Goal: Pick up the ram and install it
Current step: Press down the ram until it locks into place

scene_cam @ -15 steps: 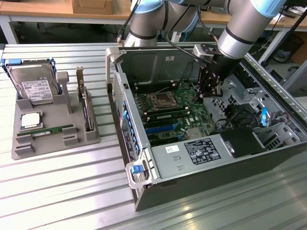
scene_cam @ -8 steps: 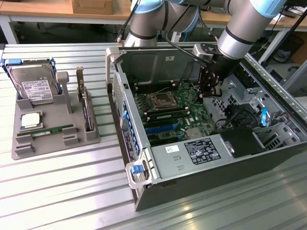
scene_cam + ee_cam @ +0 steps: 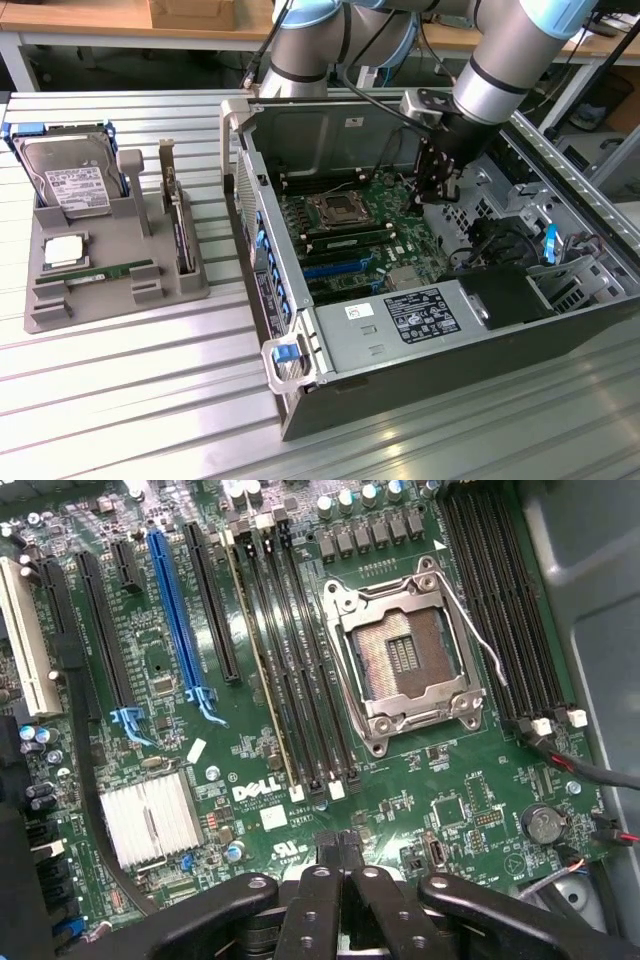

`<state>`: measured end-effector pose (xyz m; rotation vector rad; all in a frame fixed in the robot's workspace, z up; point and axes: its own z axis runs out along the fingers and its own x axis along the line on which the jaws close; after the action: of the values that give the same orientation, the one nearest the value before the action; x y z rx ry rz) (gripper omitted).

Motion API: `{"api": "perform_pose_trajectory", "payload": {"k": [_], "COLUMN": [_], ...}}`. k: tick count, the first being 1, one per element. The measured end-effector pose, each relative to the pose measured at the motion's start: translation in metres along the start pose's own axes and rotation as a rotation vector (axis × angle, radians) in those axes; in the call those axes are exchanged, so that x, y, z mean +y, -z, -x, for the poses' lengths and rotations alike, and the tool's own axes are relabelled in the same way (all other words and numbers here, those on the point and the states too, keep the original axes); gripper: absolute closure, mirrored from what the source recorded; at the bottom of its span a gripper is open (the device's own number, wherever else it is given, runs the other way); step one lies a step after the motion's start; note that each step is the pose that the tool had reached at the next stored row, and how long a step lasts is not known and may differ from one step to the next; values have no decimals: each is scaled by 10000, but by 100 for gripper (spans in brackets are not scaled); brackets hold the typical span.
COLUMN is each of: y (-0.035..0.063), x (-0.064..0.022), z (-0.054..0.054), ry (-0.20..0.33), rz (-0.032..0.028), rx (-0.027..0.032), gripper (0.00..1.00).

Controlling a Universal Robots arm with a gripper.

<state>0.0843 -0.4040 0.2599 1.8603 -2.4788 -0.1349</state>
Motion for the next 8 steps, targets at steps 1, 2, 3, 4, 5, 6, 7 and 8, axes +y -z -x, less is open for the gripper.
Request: {"api": "perform_pose_trajectory", "payload": {"k": [1,2,3,4,5,6,7,8], "y": [-1,-2,-3,-4,-5,-6,-7,-8], "x": [0,0,0,0,0,-1,-1,-1], "z": [0,0,0,0,0,0,0,0], "ry": [-80,-176,-252,-315,-366,-442,-563,-710], "rz": [-1,-4,-5,-6,-7,-9,-12,-15], "rx": [-8,-16,-24,-30,-35,-42,-53,-66], "gripper": [90,90,90,90,90,90,90,90]}}
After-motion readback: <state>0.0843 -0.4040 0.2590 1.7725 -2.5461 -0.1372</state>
